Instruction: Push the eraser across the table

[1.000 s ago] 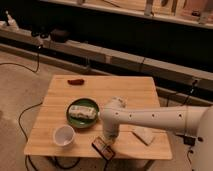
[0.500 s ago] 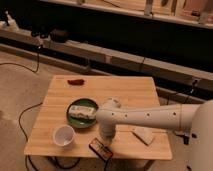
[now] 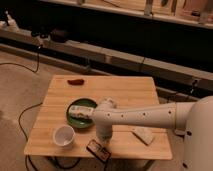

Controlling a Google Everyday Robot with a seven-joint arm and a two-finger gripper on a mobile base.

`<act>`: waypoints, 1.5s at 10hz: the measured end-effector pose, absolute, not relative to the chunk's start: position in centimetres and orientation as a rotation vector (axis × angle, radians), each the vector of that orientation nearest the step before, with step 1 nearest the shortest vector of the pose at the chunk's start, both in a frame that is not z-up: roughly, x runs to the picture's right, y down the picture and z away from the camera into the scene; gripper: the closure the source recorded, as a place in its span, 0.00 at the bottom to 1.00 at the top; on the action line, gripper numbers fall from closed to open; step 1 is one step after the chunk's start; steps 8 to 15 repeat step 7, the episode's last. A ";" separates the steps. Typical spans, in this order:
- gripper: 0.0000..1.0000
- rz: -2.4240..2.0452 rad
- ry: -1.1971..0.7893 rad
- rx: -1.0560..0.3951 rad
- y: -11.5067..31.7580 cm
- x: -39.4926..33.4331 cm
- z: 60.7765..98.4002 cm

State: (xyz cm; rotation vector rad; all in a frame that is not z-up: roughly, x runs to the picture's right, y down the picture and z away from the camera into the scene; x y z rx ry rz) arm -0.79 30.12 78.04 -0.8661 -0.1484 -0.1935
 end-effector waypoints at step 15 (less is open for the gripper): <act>0.96 -0.126 -0.160 -0.885 29.6 0.1 78.2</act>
